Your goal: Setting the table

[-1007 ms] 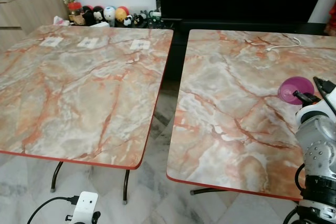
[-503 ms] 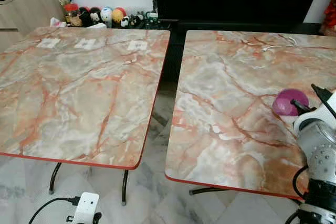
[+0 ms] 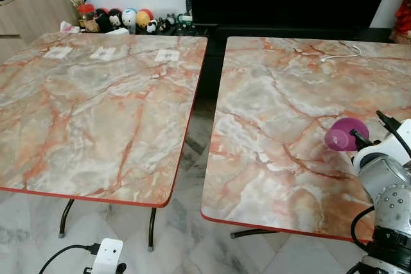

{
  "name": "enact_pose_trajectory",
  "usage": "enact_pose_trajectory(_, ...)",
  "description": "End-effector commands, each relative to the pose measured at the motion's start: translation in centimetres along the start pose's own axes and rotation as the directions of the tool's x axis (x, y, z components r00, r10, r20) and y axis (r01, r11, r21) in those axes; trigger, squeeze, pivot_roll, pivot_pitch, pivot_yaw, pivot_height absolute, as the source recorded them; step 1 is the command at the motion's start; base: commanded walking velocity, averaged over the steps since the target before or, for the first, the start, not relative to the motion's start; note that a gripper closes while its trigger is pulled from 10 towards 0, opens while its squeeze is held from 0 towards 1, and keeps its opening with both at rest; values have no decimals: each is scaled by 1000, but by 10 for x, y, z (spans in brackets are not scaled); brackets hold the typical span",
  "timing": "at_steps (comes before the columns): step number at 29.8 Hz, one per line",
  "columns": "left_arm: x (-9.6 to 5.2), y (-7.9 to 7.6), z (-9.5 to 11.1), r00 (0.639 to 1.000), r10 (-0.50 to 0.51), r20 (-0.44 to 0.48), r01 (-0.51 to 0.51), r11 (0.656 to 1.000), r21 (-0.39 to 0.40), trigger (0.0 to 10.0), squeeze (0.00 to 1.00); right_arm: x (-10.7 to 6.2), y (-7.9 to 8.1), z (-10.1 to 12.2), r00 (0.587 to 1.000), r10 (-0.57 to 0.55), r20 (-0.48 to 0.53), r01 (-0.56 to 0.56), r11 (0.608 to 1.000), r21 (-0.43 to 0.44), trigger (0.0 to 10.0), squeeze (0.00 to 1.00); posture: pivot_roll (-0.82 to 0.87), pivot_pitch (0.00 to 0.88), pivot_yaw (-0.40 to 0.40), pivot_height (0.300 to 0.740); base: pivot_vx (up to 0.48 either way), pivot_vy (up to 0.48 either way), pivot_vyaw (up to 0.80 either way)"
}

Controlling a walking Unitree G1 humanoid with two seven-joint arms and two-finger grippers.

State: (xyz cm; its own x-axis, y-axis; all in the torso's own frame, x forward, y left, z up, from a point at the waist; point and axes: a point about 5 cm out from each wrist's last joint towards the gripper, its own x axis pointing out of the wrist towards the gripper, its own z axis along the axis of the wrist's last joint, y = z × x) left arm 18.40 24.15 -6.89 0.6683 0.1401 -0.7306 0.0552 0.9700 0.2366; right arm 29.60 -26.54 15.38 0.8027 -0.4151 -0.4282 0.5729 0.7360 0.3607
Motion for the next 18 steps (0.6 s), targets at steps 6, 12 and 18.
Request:
enact_pose_trajectory(6,-3,3,-9,1000,5,-25,-5,1000,9,10000,0,-4,-9,5,998,-50,24,50,998,23,10000,0,52,0,-24,740,0,0,0)
enact_pose_trajectory(12,-3,3,-11,1000,5,-30,-4,1000,10,10000,0,-5,-9,2,999,-49,14,48,998,32,10000,0,54,0,-21,740,0,0,0)
enact_pose_trajectory(18,-3,4,-10,1000,5,-27,-5,1000,11,10000,0,-5,-8,2,999,-41,9,41,998,38,10000,0,56,0,-21,740,0,0,0)
